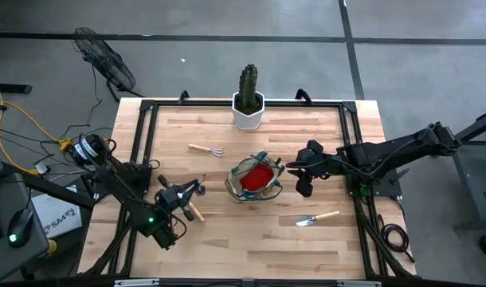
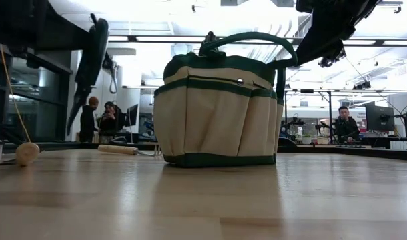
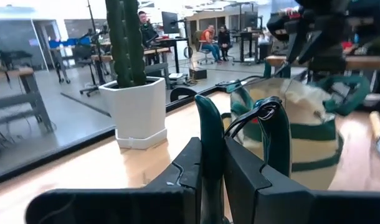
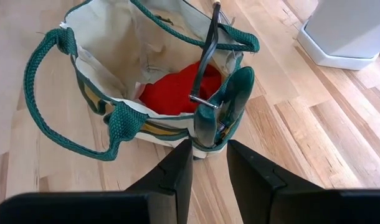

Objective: Pick & Place Garden tools in Gardening bag
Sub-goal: Put the green shears into the brown gardening bag

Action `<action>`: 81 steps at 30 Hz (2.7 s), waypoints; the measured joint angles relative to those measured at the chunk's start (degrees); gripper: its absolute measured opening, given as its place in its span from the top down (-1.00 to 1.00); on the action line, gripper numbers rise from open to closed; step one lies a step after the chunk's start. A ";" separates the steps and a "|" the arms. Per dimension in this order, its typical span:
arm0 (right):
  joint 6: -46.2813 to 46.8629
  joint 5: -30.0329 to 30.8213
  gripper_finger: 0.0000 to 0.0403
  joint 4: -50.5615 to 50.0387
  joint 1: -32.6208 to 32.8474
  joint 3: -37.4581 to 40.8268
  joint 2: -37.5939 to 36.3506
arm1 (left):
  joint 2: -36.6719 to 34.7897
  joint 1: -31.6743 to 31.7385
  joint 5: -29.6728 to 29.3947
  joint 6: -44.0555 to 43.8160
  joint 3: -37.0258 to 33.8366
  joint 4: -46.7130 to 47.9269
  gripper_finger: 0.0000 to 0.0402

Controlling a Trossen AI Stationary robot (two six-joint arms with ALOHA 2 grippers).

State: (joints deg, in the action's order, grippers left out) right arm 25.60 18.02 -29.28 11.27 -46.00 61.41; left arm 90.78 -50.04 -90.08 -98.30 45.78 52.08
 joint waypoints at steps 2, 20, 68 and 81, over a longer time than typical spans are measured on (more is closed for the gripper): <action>0.00 0.00 0.55 0.00 0.00 0.00 0.00 | 0.00 0.35 0.01 0.20 0.00 -2.19 0.82; -0.22 0.03 0.55 0.11 0.00 0.00 0.00 | 0.02 -0.51 7.50 13.36 12.62 -7.03 0.82; -0.33 0.00 0.55 0.79 0.00 0.00 0.00 | -14.01 20.18 50.66 110.08 -25.66 -129.94 0.82; 0.42 0.02 0.55 0.83 0.00 0.00 0.00 | -12.10 20.96 49.04 109.96 -23.97 -130.31 0.82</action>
State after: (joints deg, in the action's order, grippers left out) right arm 26.03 18.04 -28.45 11.27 -46.00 61.41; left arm 78.68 -29.08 -41.04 11.67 21.81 -78.23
